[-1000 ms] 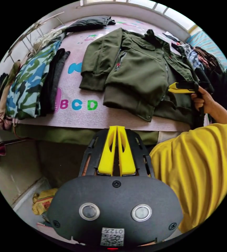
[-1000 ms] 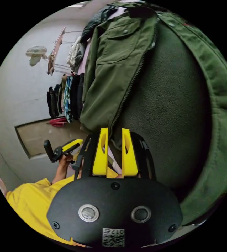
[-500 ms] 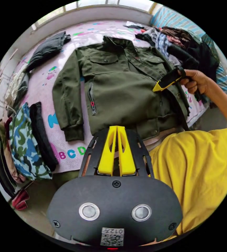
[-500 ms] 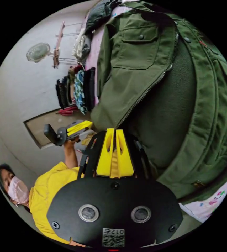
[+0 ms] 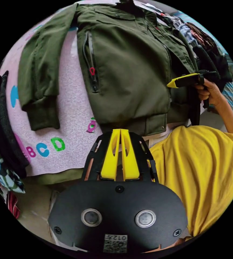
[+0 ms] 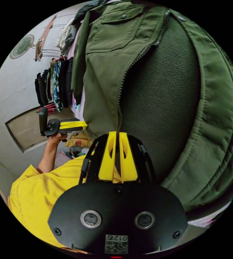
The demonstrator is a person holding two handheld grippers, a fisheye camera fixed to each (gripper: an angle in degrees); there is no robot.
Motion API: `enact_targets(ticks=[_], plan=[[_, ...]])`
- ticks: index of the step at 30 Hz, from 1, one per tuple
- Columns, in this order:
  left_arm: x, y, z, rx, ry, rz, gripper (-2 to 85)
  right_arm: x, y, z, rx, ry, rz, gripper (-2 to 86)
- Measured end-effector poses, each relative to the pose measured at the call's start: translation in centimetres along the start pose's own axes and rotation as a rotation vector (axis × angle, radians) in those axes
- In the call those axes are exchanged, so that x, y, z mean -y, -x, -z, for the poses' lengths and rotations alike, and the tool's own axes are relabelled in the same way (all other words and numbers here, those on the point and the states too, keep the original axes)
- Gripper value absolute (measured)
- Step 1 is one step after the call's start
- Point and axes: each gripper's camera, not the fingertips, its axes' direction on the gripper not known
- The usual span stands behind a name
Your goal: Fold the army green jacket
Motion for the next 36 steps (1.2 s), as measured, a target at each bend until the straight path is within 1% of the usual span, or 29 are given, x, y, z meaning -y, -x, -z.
enact_targets(ticks=[1, 3, 4, 6, 7, 8, 10, 12, 13, 16, 19, 21, 24, 26, 28, 30, 31, 34, 36], plan=[[-1.3, 0.7, 2.0, 0.019, -0.072, 0.038, 0.5, -0.7, 0.1, -0.1, -0.013, -0.024, 0.016, 1.1], [-3.6, 3.4, 4.6, -0.059, -0.169, 0.16, 0.8, -1.8, 0.5, -0.5, -0.057, -0.059, 0.05, 1.2], [-5.1, 5.5, 5.8, -0.11, -0.219, 0.257, 1.0, -2.6, 0.9, -0.9, -0.076, -0.063, 0.085, 1.4], [-7.1, 7.8, 6.3, -0.144, -0.234, 0.342, 1.5, -3.9, 1.7, -1.8, -0.1, -0.071, 0.127, 1.9], [-8.0, 8.6, 6.1, -0.155, -0.222, 0.365, 1.9, -5.0, 2.7, -2.5, -0.134, -0.089, 0.19, 2.2], [-8.7, 8.6, 5.8, -0.165, -0.196, 0.357, 2.2, -5.6, 3.5, -2.9, -0.157, -0.101, 0.239, 2.3], [-9.6, 7.7, 5.8, -0.149, -0.19, 0.321, 2.4, -8.5, 7.1, -5.2, -0.276, -0.142, 0.473, 2.7], [-10.0, 6.6, 5.3, -0.14, -0.165, 0.308, 2.5, -10.2, 9.5, -7.9, -0.349, -0.121, 0.627, 3.4], [-9.9, 6.0, 4.7, -0.168, -0.141, 0.3, 2.5, -11.0, 10.5, -9.9, -0.384, -0.106, 0.696, 4.0], [-9.7, 4.8, 3.9, -0.23, -0.127, 0.296, 2.1, -11.7, 11.8, -14.8, -0.43, -0.051, 0.791, 6.6], [-9.7, 3.9, 4.6, -0.31, -0.175, 0.3, 1.3, -11.8, 12.3, -19.4, -0.502, 0.011, 0.832, 9.9], [-10.0, 3.1, 6.2, -0.318, -0.222, 0.296, 0.9, -12.2, 12.8, -21.6, -0.539, 0.035, 0.868, 11.1], [-10.1, 1.5, 9.6, -0.344, -0.287, 0.24, 0.7, -13.1, 14.1, -24.1, -0.629, 0.001, 0.929, 11.9], [-10.0, 0.1, 12.4, -0.371, -0.347, 0.181, 0.8, -13.2, 14.6, -25.4, -0.689, -0.019, 0.928, 11.3], [-9.7, -0.7, 14.1, -0.396, -0.385, 0.143, 1.0, -13.2, 14.6, -26.7, -0.784, -0.038, 0.91, 6.9], [-9.7, -1.0, 15.2, -0.467, -0.432, 0.101, 1.3, -13.3, 14.8, -26.7, -0.85, -0.062, 0.901, 4.8], [-10.4, -0.9, 16.1, -0.468, -0.47, 0.111, 1.6, -13.3, 15.2, -25.8, -0.838, -0.085, 0.898, 4.3], [-14.7, -1.1, 18.5, -0.334, -0.605, 0.167, 3.9, -12.1, 16.1, -22.1, -0.73, -0.081, 0.829, 3.4], [-16.9, -1.9, 18.3, -0.173, -0.602, 0.215, 6.3, -11.2, 16.7, -20.3, -0.682, -0.065, 0.802, 3.1]])
